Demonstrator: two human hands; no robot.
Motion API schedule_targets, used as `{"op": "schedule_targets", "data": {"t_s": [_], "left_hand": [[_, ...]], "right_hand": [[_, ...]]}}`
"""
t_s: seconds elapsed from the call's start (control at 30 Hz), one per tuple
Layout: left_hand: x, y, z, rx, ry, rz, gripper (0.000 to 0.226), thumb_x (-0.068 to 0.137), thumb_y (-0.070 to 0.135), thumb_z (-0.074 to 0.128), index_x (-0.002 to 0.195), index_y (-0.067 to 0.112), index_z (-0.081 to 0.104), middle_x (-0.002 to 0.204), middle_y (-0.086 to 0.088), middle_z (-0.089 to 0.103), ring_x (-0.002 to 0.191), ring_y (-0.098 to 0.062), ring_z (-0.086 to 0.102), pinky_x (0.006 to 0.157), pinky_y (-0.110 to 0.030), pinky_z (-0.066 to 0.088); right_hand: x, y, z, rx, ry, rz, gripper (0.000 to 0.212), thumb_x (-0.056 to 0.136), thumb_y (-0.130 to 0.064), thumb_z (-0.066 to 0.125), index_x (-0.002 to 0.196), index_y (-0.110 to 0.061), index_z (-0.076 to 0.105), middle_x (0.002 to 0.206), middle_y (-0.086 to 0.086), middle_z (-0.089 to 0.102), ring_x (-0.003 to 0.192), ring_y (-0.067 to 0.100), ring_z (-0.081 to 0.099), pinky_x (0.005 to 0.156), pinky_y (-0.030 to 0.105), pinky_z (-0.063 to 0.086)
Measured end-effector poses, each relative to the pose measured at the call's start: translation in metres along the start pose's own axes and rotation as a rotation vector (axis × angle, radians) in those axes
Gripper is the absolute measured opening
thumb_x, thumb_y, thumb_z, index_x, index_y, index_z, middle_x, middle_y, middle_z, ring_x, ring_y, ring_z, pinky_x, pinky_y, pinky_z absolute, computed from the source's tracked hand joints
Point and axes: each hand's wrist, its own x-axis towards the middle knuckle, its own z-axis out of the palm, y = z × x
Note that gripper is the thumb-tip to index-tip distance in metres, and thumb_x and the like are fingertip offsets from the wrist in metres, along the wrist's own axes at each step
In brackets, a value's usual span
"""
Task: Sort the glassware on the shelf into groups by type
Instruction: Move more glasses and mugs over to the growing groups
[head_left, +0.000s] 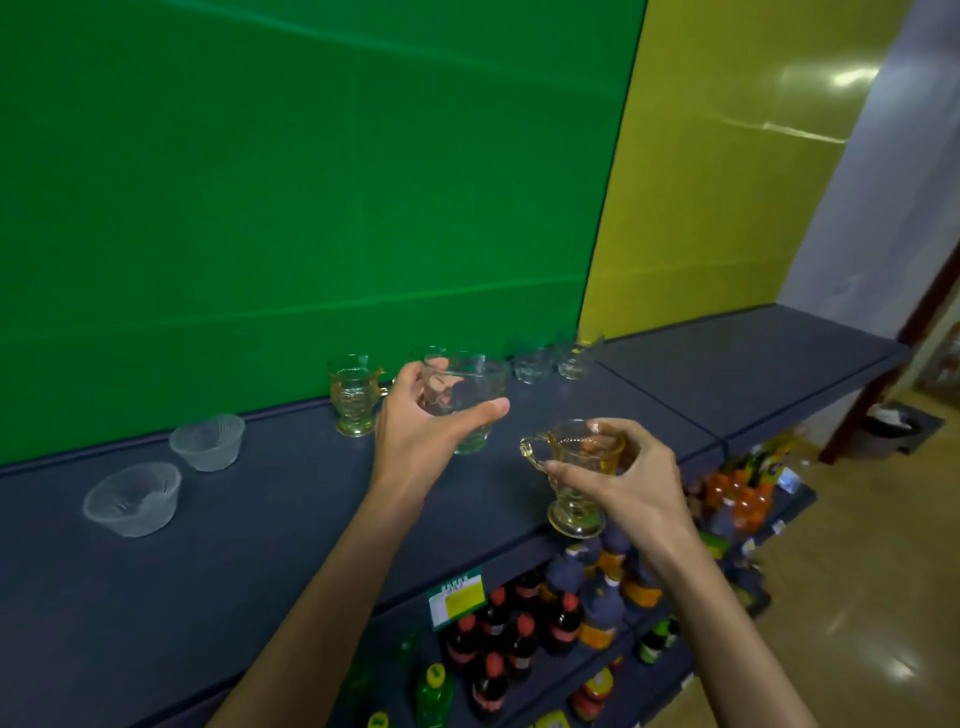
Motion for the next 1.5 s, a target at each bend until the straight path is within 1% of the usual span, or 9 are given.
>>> {"op": "schedule_targets", "data": {"t_s": [0.13,0.27,0.37,0.53,0.7,0.9,1.13,1.27,1.5], "left_hand": [[0.018,-0.006,-0.001,0.043,0.124,-0.012,0.067,0.05,0.041,0.096,0.107,0.032,0.061,0.102,0.012,0.074,0.094,-0.005,0.071,0.091,-0.04,0.058],[0.027,-0.009,0.001,0.091,0.255,-0.019,0.073,0.045,0.043,0.095,0.108,0.03,0.061,0.099,0.013,0.075,0.094,-0.005,0.072,0.091,-0.039,0.058],[0.03,-0.006,0.007,0.14,0.379,-0.008,0.065,0.054,0.031,0.097,0.109,0.027,0.061,0.095,0.015,0.075,0.089,-0.003,0.072,0.089,-0.034,0.058],[0.032,-0.002,0.018,0.207,0.544,0.007,0.066,0.056,0.029,0.097,0.111,0.026,0.06,0.094,0.016,0.075,0.087,0.001,0.071,0.089,-0.032,0.057],[0.029,0.0,0.024,0.273,0.655,0.011,0.076,0.044,0.048,0.093,0.11,0.031,0.059,0.103,0.015,0.074,0.092,0.003,0.07,0.093,-0.038,0.057],[0.02,0.004,0.014,0.277,0.752,0.029,0.077,0.046,0.049,0.091,0.113,0.031,0.058,0.104,0.014,0.073,0.092,0.004,0.068,0.094,-0.038,0.056],[0.026,0.008,0.009,0.23,0.695,0.069,0.07,0.059,0.031,0.096,0.118,0.025,0.058,0.107,0.011,0.073,0.088,0.005,0.068,0.088,-0.032,0.057],[0.038,0.014,0.019,0.179,0.606,0.076,0.072,0.054,0.034,0.096,0.116,0.025,0.059,0.104,0.008,0.074,0.091,-0.004,0.072,0.089,-0.036,0.058],[0.064,0.029,0.076,0.13,0.46,0.115,0.063,0.062,0.019,0.094,0.116,0.021,0.06,0.104,0.007,0.073,0.09,-0.004,0.071,0.081,-0.027,0.057]], "right_hand": [[0.044,0.012,0.026,0.034,-0.145,-0.048,0.057,0.05,-0.03,0.099,0.098,-0.028,0.068,0.092,-0.009,0.074,0.085,0.001,0.069,0.08,0.026,0.056],[0.085,0.024,0.048,0.063,-0.314,-0.093,0.061,0.052,-0.029,0.098,0.106,-0.028,0.068,0.097,-0.013,0.072,0.09,-0.006,0.065,0.08,0.02,0.051],[0.111,0.033,0.061,0.118,-0.452,-0.086,0.064,0.051,-0.029,0.098,0.108,-0.028,0.067,0.099,-0.011,0.073,0.093,0.001,0.068,0.084,0.026,0.056],[0.141,0.034,0.083,0.177,-0.645,-0.117,0.064,0.052,-0.029,0.098,0.107,-0.03,0.067,0.102,-0.01,0.072,0.095,0.005,0.069,0.089,0.035,0.058],[0.15,0.032,0.106,0.207,-0.727,-0.151,0.067,0.053,-0.029,0.097,0.113,-0.025,0.068,0.105,-0.013,0.073,0.096,-0.002,0.067,0.089,0.026,0.055],[0.148,0.034,0.12,0.175,-0.775,-0.172,0.072,0.053,-0.029,0.098,0.117,-0.024,0.066,0.109,-0.015,0.07,0.101,-0.003,0.064,0.089,0.021,0.053],[0.152,0.031,0.119,0.099,-0.817,-0.194,0.068,0.056,-0.033,0.096,0.115,-0.032,0.063,0.105,-0.021,0.068,0.095,-0.013,0.062,0.079,0.009,0.047],[0.16,0.035,0.107,0.044,-0.804,-0.193,0.068,0.058,-0.055,0.089,0.118,-0.033,0.065,0.115,-0.019,0.068,0.109,-0.001,0.06,0.093,0.027,0.051],[0.194,0.033,0.054,-0.031,-0.727,-0.263,0.044,0.082,-0.048,0.073,0.122,-0.033,0.064,0.119,-0.018,0.063,0.109,0.002,0.058,0.096,0.033,0.05]]}}
